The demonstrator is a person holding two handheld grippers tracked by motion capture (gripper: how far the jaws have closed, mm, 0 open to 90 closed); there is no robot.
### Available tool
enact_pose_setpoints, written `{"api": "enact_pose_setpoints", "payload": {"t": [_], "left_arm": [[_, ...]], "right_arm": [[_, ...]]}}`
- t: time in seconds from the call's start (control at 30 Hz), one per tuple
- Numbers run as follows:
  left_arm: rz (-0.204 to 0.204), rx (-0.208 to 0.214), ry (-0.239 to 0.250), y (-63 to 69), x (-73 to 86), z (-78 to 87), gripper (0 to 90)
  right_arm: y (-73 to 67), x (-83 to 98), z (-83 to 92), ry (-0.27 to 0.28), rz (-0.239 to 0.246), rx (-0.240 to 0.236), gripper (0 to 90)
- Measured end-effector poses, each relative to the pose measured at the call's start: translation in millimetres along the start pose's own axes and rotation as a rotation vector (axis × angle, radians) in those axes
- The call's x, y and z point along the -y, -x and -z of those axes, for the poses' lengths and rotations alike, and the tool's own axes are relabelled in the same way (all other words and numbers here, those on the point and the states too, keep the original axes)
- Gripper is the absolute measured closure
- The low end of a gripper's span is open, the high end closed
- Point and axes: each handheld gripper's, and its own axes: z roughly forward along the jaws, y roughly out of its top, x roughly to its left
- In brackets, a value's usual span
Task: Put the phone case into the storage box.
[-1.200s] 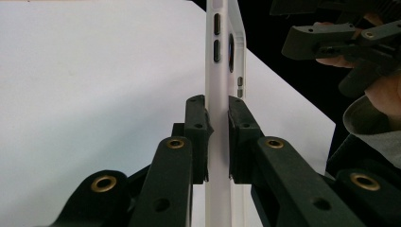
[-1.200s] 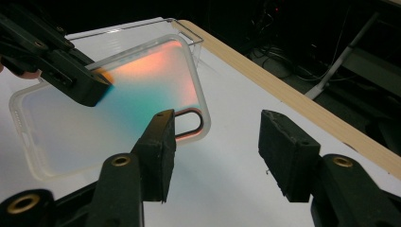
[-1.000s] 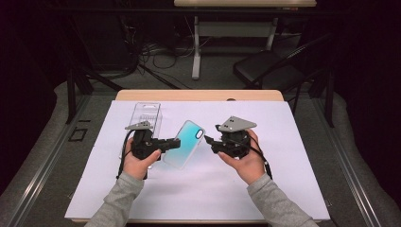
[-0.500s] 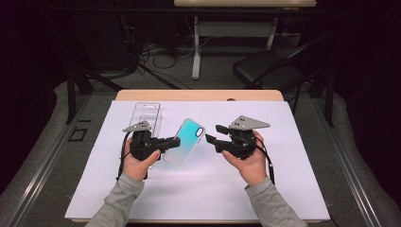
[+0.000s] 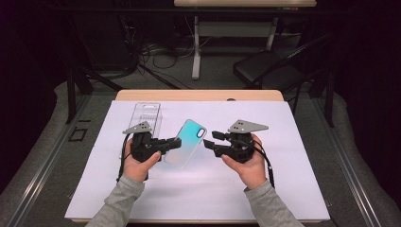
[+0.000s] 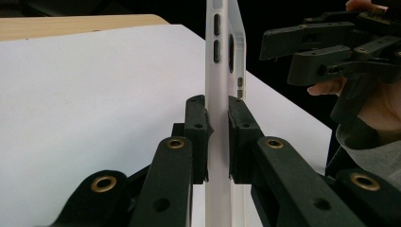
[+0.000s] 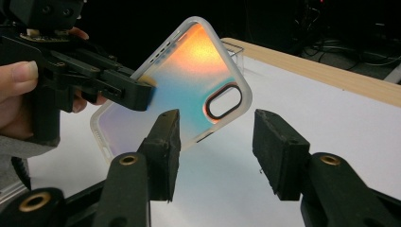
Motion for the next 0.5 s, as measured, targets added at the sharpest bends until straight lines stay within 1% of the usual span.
{"api": "enact_pose_setpoints", "payload": {"t": [0.2, 0.23, 0.27, 0.33, 0.43, 0.5], "left_arm": [[-0.008, 0.007, -0.013, 1.2, 1.5, -3.3, 81.3], [-0.008, 0.008, -0.016, 1.5, 1.6, -3.7, 81.3], [-0.009, 0.01, -0.017, 1.6, 1.8, -4.0, 81.3], [-0.009, 0.011, -0.017, 1.8, 1.9, -4.2, 81.3], [-0.008, 0.012, -0.015, 1.8, 1.9, -4.2, 81.3], [-0.01, 0.012, -0.012, 2.2, 1.9, -4.3, 81.3]], "right_arm": [[4.1, 4.1, 1.2, 0.013, -0.065, -0.027, 51.0], [4.7, 4.5, 1.5, 0.007, -0.072, -0.029, 50.8], [5.4, 5.3, 0.9, 0.014, -0.077, -0.032, 50.7], [6.4, 7.0, 0.3, 0.011, -0.084, -0.036, 50.3], [7.3, 9.4, -1.6, -0.017, -0.07, -0.034, 49.6], [7.2, 10.9, -2.5, -0.019, -0.082, -0.04, 49.0]]}}
